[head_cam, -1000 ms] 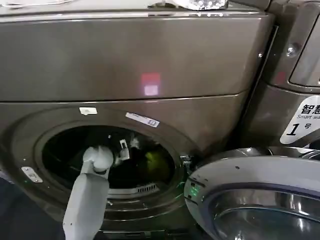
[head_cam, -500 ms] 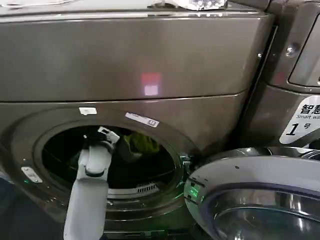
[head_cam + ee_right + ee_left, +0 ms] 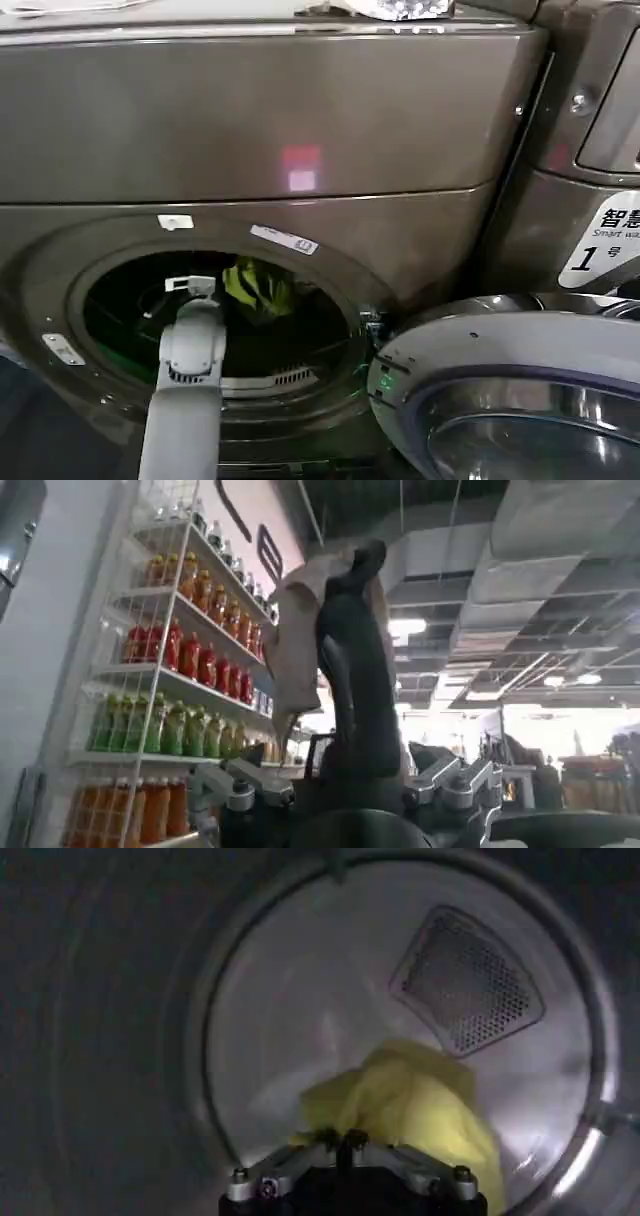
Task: Grasp the clothes from the dryer.
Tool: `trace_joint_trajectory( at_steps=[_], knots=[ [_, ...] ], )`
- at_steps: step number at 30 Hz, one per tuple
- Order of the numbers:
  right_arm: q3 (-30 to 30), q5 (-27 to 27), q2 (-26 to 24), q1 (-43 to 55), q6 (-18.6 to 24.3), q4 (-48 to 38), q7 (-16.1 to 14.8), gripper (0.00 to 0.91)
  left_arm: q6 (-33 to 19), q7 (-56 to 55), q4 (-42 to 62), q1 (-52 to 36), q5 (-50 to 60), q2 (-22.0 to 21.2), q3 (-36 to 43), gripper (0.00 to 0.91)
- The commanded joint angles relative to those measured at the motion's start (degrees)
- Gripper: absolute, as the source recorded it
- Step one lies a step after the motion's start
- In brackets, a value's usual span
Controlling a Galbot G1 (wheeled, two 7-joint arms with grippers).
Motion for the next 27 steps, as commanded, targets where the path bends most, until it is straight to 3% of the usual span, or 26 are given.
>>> trace_joint_trajectory(
  at_steps=[1,4,21,27],
  knots=[
    [0.5,1.4,0.2,0.1,-1.8,1.5,-0.2,0.907,1.7,-5.4,-1.7,1.8,-5.2,-2.8,0.0,0.0],
    [-0.4,1.6,0.4,-0.1,1.6,0.7,-0.8,0.907,1.7,-5.4,-1.6,1.9,-5.3,-2.7,0.0,0.0],
    [0.2,1.8,0.3,-0.2,1.7,0.5,-0.2,0.907,1.6,-4.8,-1.8,2.2,-5.5,-2.5,0.4,0.0],
    [1.6,1.8,-0.1,-0.2,-1.5,1.5,2.0,0.907,1.7,-4.6,-1.8,2.1,-5.8,-2.4,0.7,0.0]
  ],
)
